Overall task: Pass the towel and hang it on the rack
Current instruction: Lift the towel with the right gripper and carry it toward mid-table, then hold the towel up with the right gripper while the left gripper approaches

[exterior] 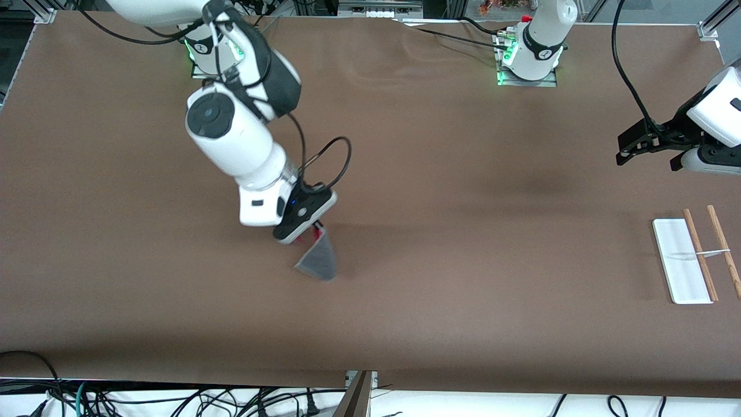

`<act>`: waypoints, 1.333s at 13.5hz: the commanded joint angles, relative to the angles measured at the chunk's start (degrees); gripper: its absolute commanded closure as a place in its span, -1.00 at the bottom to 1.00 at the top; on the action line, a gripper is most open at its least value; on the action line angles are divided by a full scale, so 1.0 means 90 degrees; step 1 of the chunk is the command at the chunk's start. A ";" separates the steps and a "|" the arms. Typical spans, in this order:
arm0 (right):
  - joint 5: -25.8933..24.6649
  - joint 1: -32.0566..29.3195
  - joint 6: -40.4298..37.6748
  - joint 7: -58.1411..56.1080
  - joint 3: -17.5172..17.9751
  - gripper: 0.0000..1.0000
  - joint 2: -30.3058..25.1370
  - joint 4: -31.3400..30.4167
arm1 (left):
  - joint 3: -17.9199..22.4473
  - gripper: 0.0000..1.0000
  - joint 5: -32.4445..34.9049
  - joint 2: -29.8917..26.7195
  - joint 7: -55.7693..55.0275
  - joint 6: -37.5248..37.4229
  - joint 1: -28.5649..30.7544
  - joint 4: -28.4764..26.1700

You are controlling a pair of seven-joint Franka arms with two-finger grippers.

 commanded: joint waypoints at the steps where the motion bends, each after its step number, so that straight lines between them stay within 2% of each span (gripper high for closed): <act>1: 0.0091 0.0013 0.0030 0.0092 0.0353 1.00 -0.0035 0.0272 | -0.0010 -1.00 0.0013 0.0091 0.0022 -0.0051 0.0022 0.0204; 7: 0.0091 0.0022 0.0020 0.0199 0.0901 1.00 -0.0035 0.0605 | -0.0020 -1.00 0.0013 0.0208 0.0032 0.0281 -0.0017 0.0204; 10: 0.0101 0.0042 0.0010 0.0403 0.0960 1.00 -0.0035 0.0673 | -0.0117 -1.00 -0.0026 0.0179 0.0032 0.0252 -0.0007 0.0184; 11: 0.0101 0.0052 0.0001 0.0530 0.1018 1.00 -0.0054 0.0673 | -0.0195 -1.00 -0.0094 0.0082 0.0032 0.0280 0.0012 0.0087; 13: 0.0081 0.0052 0.0010 0.0531 0.1126 1.00 -0.0074 0.0673 | -0.0682 -1.00 -0.0017 -0.0046 0.0023 0.0368 0.0099 -0.0225; 16: 0.0081 0.0081 0.0107 0.0531 0.1214 1.00 -0.0074 0.0683 | -0.0743 -1.00 -0.0114 -0.0055 0.0032 0.0359 0.0100 -0.0956; 18: 0.0081 0.0081 0.0118 0.0541 0.1224 1.00 -0.0074 0.0683 | -0.0782 -1.00 -0.0124 0.0002 0.0100 0.0368 0.0110 -0.1017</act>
